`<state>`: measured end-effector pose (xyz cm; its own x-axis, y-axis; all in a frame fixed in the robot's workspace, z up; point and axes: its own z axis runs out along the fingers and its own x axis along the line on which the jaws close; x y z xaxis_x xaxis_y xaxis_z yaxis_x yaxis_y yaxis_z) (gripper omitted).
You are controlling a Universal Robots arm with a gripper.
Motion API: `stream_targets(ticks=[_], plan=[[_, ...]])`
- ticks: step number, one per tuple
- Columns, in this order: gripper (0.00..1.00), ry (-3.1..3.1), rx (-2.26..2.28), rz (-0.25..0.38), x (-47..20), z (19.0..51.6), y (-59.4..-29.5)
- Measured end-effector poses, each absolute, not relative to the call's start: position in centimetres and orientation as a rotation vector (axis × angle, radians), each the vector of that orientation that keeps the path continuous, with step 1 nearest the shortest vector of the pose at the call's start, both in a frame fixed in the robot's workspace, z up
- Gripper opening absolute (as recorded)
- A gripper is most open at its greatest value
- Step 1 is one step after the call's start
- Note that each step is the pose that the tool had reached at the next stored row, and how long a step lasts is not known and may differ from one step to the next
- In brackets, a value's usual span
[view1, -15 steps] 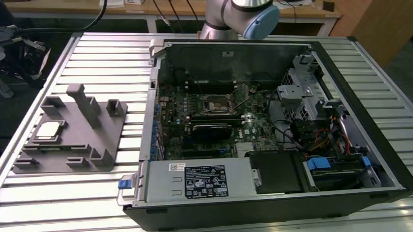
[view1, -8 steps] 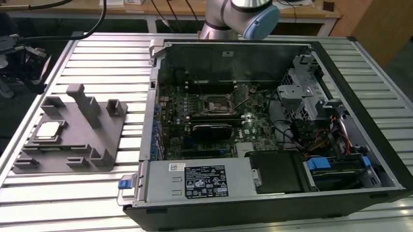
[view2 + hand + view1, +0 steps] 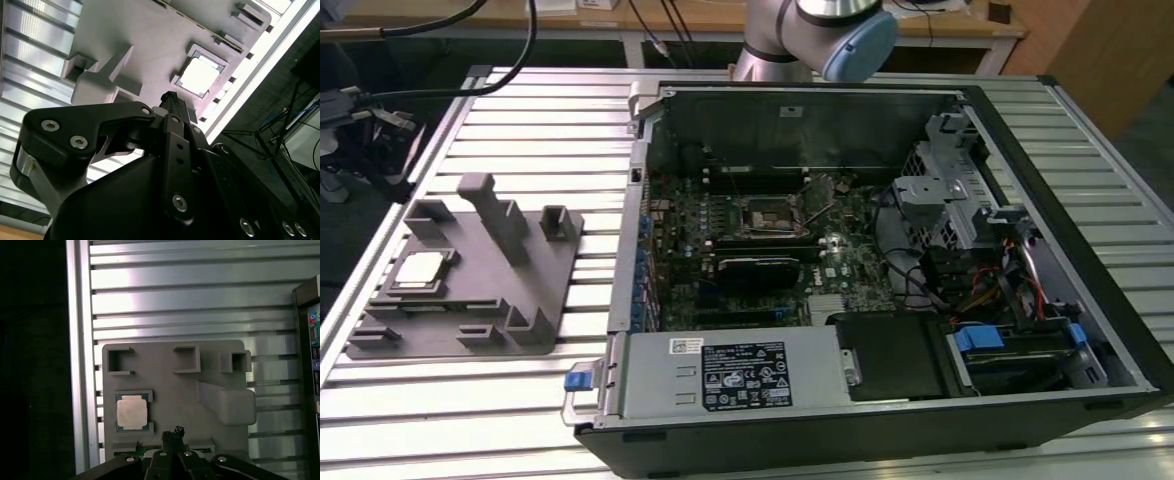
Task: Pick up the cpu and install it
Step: 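Reach for the cpu, then pick up the cpu and move it towards the insertion slot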
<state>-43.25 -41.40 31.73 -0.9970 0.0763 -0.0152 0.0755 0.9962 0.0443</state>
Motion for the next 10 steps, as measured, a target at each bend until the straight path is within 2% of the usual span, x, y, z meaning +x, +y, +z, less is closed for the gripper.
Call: stream_targets(ticks=[10], plan=[[0.11, 3.122, 0.119, 0.068, -43.47, 31.39, -41.40]])
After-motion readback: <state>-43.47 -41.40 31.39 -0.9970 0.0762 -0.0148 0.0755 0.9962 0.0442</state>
